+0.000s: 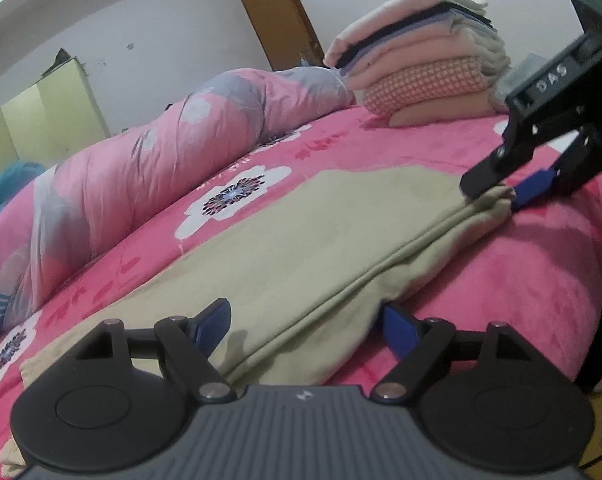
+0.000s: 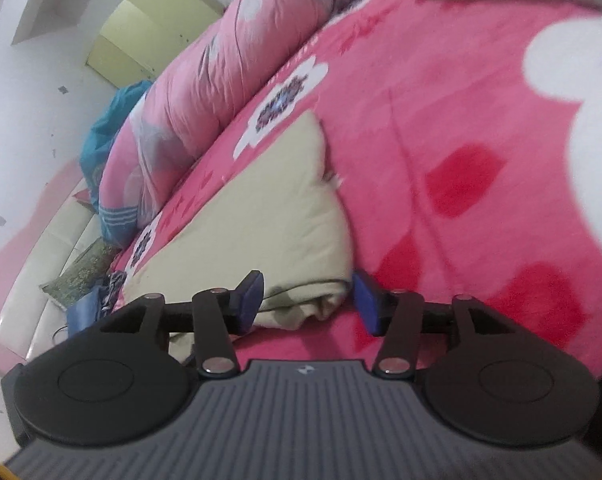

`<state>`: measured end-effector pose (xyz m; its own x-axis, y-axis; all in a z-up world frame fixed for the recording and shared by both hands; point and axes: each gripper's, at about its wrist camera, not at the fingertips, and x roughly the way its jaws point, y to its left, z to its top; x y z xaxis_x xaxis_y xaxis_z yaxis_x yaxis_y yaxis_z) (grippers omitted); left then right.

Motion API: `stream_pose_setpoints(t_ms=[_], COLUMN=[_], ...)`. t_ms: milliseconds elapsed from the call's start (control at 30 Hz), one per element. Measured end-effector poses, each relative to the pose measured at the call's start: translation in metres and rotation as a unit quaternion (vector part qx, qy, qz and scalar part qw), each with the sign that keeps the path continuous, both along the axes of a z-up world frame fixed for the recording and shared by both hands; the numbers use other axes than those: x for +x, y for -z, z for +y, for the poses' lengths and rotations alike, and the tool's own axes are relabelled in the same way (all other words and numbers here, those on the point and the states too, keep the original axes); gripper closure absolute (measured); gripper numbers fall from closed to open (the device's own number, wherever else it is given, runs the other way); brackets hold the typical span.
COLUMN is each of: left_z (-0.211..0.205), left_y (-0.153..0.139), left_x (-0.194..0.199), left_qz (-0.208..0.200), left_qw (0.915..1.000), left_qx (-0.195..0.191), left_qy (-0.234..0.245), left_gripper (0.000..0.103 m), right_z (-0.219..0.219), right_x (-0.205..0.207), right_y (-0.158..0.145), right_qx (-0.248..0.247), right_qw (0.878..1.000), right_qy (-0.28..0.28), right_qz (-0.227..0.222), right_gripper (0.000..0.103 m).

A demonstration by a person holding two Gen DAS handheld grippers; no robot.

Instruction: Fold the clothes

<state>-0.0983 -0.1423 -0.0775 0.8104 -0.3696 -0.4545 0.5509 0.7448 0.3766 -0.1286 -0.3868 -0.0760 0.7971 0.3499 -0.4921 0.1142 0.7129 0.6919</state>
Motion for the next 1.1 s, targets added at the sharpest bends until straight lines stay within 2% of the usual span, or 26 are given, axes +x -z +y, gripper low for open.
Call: stream_pose_setpoints(t_ms=[67,100,133,167,233,300,333,400,433,467,533,567,633,700,800,833,900,1033,1100], left_z=[0.001,0.000,0.000,0.000,0.000,0.001,0.002,0.004,0.006,0.007,0.014,0.018,0.027,0.040,0.062,0.066,0.074,0.088,0.097], left_y=[0.001,0.003,0.004,0.005,0.004,0.005,0.006,0.007,0.007,0.006,0.002,-0.003,-0.018,-0.036,-0.056,-0.057,-0.058,-0.036,-0.021], left_x=[0.003,0.005,0.006,0.006,0.007,0.009,0.010,0.011,0.011,0.010,0.008,0.009,0.010,0.012,0.029,0.036,0.052,0.087,0.101], left_qz=[0.011,0.021,0.025,0.029,0.032,0.039,0.042,0.046,0.046,0.046,0.051,0.059,0.064,0.058,0.091,0.099,0.114,0.147,0.164], left_qw=[0.9999,0.9998,0.9997,0.9996,0.9994,0.9992,0.9990,0.9987,0.9986,0.9986,0.9983,0.9978,0.9971,0.9951,0.9819,0.9788,0.9724,0.9625,0.9567], left_qx=[-0.007,-0.006,-0.006,-0.006,-0.007,-0.012,-0.016,-0.023,-0.023,-0.023,-0.025,-0.027,-0.039,-0.080,-0.166,-0.179,-0.200,-0.203,-0.193], left_qy=[0.000,0.001,0.000,0.000,0.001,0.001,0.001,0.002,0.004,0.006,0.012,0.015,0.011,0.000,-0.004,-0.014,-0.037,-0.103,-0.144], left_gripper=[0.021,0.021,0.022,0.022,0.023,0.023,0.023,0.023,0.023,0.023,0.023,0.023,0.023,0.020,0.019,0.019,0.019,0.021,0.022], right_z=[0.002,0.003,0.004,0.003,0.003,0.010,0.012,0.008,0.000,-0.011,-0.028,-0.032,-0.039,-0.046,-0.052,-0.052,-0.050,-0.042,-0.039], right_x=[0.001,0.000,-0.001,-0.002,-0.008,-0.008,-0.006,0.003,0.007,0.006,0.000,-0.001,-0.001,0.000,0.013,0.024,0.046,0.083,0.096], right_y=[0.000,-0.001,-0.001,-0.004,-0.018,-0.033,-0.034,-0.019,-0.003,0.008,0.014,0.010,0.002,-0.008,-0.018,-0.018,-0.020,-0.015,-0.012], right_qx=[-0.002,-0.010,-0.019,-0.029,-0.036,-0.071,-0.082,-0.078,-0.048,0.001,0.078,0.083,0.085,0.081,0.081,0.079,0.075,0.068,0.063], right_qw=[1.000,1.000,1.000,0.999,0.998,0.994,0.994,0.996,0.999,1.000,0.997,0.996,0.996,0.996,0.995,0.996,0.996,0.997,0.998], right_qy=[-0.002,-0.001,0.003,0.010,0.012,0.005,0.002,-0.001,-0.002,0.007,0.022,0.027,0.035,0.042,0.046,0.042,0.033,0.022,0.016], right_qz=[-0.004,-0.005,-0.007,-0.010,-0.047,-0.078,-0.075,-0.035,-0.004,0.008,0.003,0.001,-0.009,-0.022,-0.031,-0.028,-0.021,0.006,0.019], right_gripper=[0.054,0.061,0.082,0.090,0.094,0.094,0.094,0.092,0.089,0.090,0.085,0.084,0.075,0.072,0.067,0.062,0.061,0.061,0.061])
